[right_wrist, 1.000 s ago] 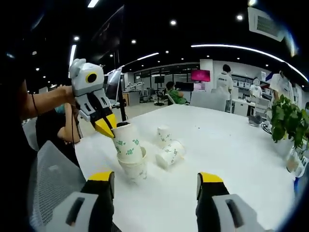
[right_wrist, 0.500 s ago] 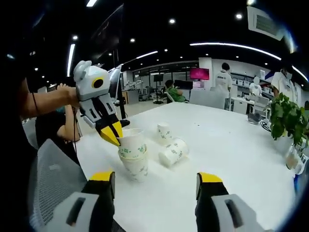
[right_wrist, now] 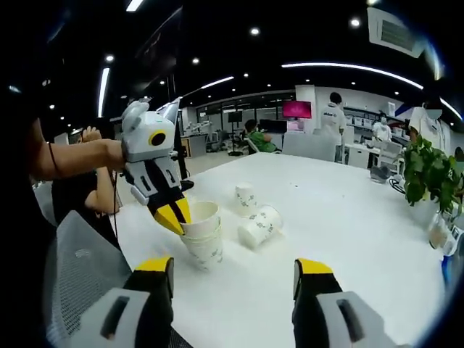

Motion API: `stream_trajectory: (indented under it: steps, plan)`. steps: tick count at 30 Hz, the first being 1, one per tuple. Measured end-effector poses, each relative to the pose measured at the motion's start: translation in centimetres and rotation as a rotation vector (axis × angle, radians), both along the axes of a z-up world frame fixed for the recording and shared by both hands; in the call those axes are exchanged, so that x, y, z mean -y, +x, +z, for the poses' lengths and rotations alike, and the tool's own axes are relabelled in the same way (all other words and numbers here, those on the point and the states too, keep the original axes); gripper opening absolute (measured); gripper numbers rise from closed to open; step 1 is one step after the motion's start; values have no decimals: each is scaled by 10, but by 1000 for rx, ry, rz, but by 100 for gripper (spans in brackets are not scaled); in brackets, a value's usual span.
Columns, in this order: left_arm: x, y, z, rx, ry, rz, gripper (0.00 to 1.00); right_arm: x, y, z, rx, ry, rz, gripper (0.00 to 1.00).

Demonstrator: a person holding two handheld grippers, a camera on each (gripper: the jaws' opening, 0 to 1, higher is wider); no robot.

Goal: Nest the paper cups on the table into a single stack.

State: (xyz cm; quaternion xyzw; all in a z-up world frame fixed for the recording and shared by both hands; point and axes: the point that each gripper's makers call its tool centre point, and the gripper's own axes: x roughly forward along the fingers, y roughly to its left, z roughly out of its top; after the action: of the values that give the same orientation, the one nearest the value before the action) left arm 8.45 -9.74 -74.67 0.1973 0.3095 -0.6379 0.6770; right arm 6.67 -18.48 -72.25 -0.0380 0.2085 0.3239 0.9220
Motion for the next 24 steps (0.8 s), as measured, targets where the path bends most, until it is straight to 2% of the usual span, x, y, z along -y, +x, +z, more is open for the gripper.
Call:
stream_trajectory:
  steps: [13,21,24]
  plan:
    - [1,4,-18,-16,17,7,3,4,-1,-4,-17,2,-22,67]
    - [0,6,-17,-14,9,33,3,7,1,-8,-27,-4,-28,67]
    - [-1,6,-11,-15,-10,53,8,8,3,-8,-28,-6,-30,67]
